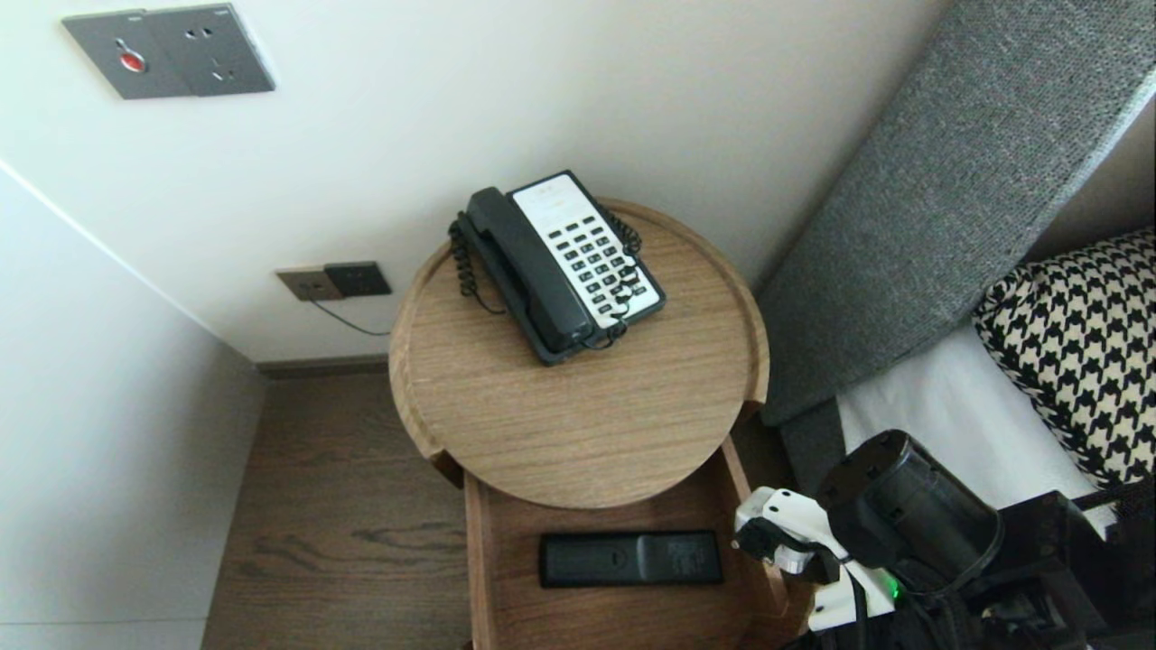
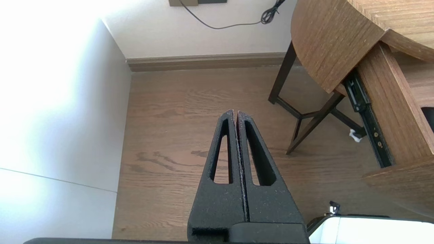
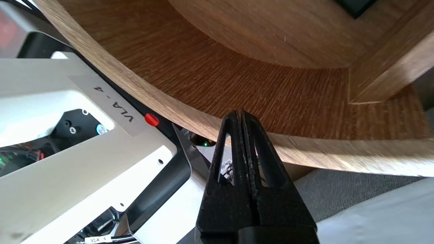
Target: Open the nightstand drawer, then take the remote control out of the drawer one by one and place them on the table
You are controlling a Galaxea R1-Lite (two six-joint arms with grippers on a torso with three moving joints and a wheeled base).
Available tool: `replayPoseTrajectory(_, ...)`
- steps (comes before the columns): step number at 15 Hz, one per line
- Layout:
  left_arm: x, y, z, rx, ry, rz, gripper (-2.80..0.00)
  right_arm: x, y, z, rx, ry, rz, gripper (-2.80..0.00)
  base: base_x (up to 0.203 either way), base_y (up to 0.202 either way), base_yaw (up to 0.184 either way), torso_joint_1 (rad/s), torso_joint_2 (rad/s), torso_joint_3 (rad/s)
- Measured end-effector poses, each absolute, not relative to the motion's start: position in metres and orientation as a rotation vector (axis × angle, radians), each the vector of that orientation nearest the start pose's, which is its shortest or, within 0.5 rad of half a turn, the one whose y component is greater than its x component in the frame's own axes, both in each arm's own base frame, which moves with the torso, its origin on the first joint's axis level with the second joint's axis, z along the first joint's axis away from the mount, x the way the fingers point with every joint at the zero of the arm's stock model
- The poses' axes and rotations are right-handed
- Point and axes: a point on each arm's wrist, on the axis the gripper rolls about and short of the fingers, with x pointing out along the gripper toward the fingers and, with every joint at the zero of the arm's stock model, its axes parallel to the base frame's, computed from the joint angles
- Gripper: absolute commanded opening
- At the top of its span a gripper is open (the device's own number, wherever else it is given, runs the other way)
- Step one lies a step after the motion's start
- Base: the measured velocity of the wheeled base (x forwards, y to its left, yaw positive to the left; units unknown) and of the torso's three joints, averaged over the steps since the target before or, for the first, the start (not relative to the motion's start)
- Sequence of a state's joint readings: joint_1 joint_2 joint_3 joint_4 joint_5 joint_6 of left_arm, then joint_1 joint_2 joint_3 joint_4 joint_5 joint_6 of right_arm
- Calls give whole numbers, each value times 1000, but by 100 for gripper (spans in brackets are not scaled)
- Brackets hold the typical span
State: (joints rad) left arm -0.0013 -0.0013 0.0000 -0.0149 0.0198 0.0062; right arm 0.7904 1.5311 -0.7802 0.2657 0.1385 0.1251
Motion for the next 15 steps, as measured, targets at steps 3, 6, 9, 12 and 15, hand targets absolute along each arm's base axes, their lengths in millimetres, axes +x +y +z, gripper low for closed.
replayPoseTrajectory(3, -23, 0, 77, 6, -16, 17, -280, 154, 160, 143, -239, 1068, 774, -280, 0, 0, 0, 0, 0, 0)
replayPoseTrajectory(6, -23, 0, 77, 6, -16, 18, -280, 150, 158, 136, -253, 1094, 774, -280, 0, 0, 0, 0, 0, 0)
replayPoseTrajectory(9, -23, 0, 77, 6, -17, 18, -280, 146, 154, 134, -258, 1101, 775, -280, 0, 0, 0, 0, 0, 0)
replayPoseTrajectory(12, -23, 0, 77, 6, -16, 18, -280, 138, 150, 131, -268, 1114, 783, -280, 0, 0, 0, 0, 0, 0)
replayPoseTrajectory(15, -23, 0, 77, 6, -16, 17, -280, 133, 148, 129, -277, 1123, 790, -280, 0, 0, 0, 0, 0, 0)
